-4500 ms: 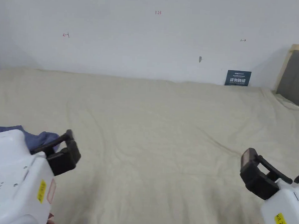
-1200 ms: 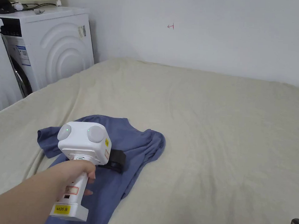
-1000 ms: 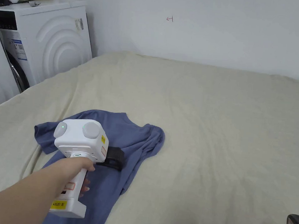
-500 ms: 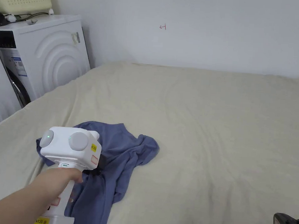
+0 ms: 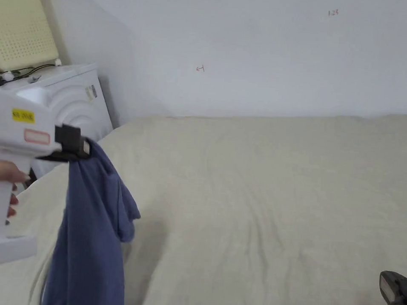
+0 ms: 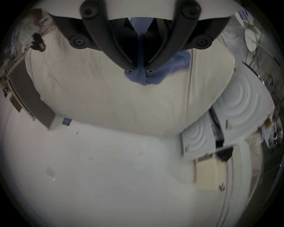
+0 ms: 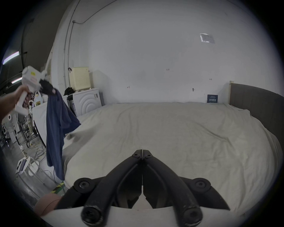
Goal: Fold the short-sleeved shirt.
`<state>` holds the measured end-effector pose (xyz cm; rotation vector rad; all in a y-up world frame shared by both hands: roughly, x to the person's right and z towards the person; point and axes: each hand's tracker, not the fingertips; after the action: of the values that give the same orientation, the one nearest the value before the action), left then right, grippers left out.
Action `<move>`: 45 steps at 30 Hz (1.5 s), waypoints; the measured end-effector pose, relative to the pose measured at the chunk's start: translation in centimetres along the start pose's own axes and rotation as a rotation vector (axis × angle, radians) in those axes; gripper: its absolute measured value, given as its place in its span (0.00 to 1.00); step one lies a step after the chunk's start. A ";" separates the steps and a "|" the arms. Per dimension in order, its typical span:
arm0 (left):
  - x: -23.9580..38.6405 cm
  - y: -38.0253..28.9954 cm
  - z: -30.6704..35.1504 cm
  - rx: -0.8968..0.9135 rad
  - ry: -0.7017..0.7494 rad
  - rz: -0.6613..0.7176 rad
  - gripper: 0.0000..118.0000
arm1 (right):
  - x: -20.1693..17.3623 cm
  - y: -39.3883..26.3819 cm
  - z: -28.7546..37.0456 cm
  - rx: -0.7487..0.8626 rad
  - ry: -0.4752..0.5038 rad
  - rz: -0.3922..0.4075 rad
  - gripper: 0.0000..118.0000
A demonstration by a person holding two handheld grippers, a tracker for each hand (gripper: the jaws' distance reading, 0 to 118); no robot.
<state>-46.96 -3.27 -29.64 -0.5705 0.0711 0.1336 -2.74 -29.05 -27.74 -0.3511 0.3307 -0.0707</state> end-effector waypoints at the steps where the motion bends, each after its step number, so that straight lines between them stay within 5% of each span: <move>1: 1.8 1.0 1.4 0.017 -0.022 -0.035 0.04 | 0.4 0.1 0.3 0.009 -0.005 -0.005 0.00; 11: 20.6 3.5 3.8 -0.069 -0.394 -0.354 0.04 | 4.5 1.2 4.1 0.089 -0.102 -0.076 0.00; 17: 34.1 -2.3 -6.6 -0.338 -0.534 -0.468 0.05 | 7.3 0.9 6.1 0.104 -0.173 -0.106 0.00; 22: 43.4 -10.7 -19.8 -0.734 -0.452 -0.410 0.06 | 9.1 -0.4 7.1 0.076 -0.224 -0.122 0.00; 26: 43.5 -14.7 -25.6 -0.904 -0.456 -0.223 0.35 | 10.4 -1.2 7.8 0.055 -0.240 -0.138 0.00; 28: 42.0 -14.9 -26.6 -0.979 -0.568 -0.148 0.89 | 11.0 -1.5 7.9 0.050 -0.245 -0.143 0.00; 30: 41.8 -14.8 -27.2 -1.033 -0.530 -0.130 0.97 | 11.4 -1.8 7.7 0.042 -0.255 -0.139 0.00; 39: 36.5 -11.2 -21.9 -0.781 -0.604 -0.055 0.96 | 11.5 -1.9 7.2 0.041 -0.253 -0.174 0.00; 41: 34.8 -11.9 -17.3 -0.534 -0.554 -0.122 0.68 | 11.2 -1.7 7.4 0.054 -0.257 -0.150 0.00; 43: 32.8 -13.8 -13.5 -0.332 -0.515 -0.213 0.13 | 11.0 -1.6 7.5 0.062 -0.263 -0.135 0.00; 45: 30.6 -15.4 -10.8 -0.216 -0.468 -0.264 0.06 | 11.0 -1.4 7.5 0.066 -0.262 -0.130 0.00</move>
<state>-14.77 -18.73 -33.68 -0.7459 -0.4765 0.0148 10.11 -29.33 -23.98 -0.3118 0.0456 -0.1610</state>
